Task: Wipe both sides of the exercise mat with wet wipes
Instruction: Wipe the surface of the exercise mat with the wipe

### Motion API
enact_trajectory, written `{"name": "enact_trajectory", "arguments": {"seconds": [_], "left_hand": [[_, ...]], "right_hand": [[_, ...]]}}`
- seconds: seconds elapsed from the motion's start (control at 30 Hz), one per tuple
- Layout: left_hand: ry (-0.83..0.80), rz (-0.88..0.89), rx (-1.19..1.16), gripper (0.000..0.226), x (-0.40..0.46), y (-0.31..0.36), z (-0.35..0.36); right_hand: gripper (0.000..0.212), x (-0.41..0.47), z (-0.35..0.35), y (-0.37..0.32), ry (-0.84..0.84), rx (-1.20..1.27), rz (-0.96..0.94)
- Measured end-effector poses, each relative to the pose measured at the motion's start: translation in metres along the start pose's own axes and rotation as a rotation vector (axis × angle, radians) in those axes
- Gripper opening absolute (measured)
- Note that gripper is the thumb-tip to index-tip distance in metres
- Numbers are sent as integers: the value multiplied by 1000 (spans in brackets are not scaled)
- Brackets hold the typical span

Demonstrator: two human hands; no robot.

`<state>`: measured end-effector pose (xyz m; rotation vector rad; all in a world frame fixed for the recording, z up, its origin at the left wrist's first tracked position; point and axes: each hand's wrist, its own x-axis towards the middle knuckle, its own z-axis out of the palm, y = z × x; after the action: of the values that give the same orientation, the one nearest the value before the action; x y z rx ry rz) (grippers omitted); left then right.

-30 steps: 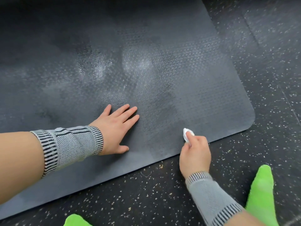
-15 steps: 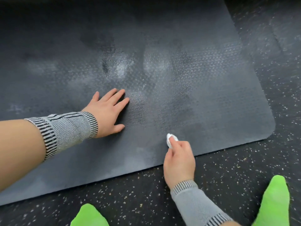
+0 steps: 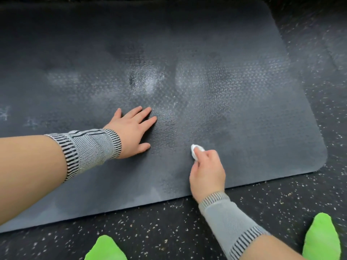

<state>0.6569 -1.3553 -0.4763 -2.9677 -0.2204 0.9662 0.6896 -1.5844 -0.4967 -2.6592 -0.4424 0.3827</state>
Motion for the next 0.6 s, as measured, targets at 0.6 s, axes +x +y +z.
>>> {"name": "enact_trajectory", "arguments": {"seconds": [0.6], "left_hand": [[-10, 9, -37, 78, 3, -8, -7]], "right_hand": [[38, -19, 26, -39, -171, 55, -336]]}}
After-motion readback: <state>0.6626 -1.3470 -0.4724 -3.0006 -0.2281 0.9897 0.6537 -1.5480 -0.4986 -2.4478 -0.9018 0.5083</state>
